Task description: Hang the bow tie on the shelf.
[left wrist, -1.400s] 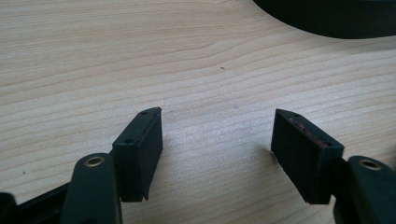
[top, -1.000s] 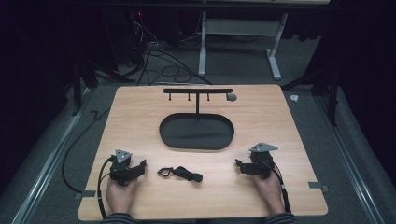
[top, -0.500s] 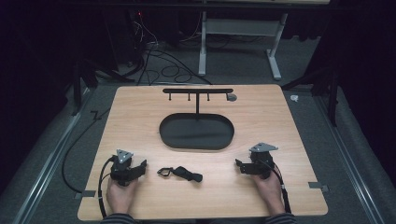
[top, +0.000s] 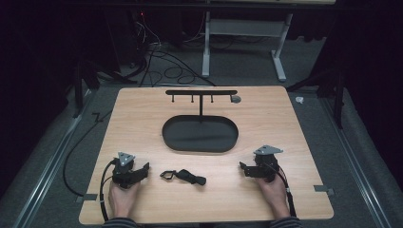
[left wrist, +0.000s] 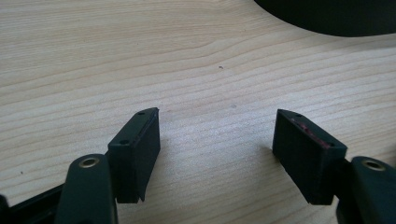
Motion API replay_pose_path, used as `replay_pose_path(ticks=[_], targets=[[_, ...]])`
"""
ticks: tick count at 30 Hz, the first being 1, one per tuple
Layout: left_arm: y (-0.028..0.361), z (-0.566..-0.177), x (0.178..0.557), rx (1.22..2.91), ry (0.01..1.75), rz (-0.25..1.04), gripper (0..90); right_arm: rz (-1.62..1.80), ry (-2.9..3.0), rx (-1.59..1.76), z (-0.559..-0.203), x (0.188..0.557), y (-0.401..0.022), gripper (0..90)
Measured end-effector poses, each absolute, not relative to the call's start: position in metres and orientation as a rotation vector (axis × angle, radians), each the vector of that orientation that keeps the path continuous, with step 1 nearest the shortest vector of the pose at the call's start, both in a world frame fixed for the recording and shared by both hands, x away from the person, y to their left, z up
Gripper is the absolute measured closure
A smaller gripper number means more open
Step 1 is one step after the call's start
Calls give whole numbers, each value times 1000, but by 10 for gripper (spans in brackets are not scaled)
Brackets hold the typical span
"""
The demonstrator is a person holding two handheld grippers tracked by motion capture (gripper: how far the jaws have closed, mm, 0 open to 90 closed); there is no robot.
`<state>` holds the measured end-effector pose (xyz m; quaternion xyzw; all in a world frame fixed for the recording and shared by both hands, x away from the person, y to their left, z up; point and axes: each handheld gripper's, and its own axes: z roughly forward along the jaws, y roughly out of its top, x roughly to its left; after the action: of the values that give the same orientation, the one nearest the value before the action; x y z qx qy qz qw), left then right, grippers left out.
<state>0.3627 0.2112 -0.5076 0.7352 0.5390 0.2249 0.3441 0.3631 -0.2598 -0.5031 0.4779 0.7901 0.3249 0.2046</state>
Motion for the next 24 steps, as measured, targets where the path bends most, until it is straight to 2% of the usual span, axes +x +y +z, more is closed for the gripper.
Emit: replay_pose_path(ticks=[3, 9, 17, 24], targets=[[212, -507, 362, 1897, 1416, 583, 346, 906, 2204, 1332, -503, 363, -260, 207], [220, -506, 357, 1837, 1428, 498, 359, 906, 2203, 1333, -503, 363, -260, 207], [222, -502, 345, 1803, 1382, 438, 407, 906, 2203, 1333, -503, 363, -260, 207], [212, -495, 335, 1837, 1314, 410, 434, 906, 2203, 1333, -503, 363, -260, 207]])
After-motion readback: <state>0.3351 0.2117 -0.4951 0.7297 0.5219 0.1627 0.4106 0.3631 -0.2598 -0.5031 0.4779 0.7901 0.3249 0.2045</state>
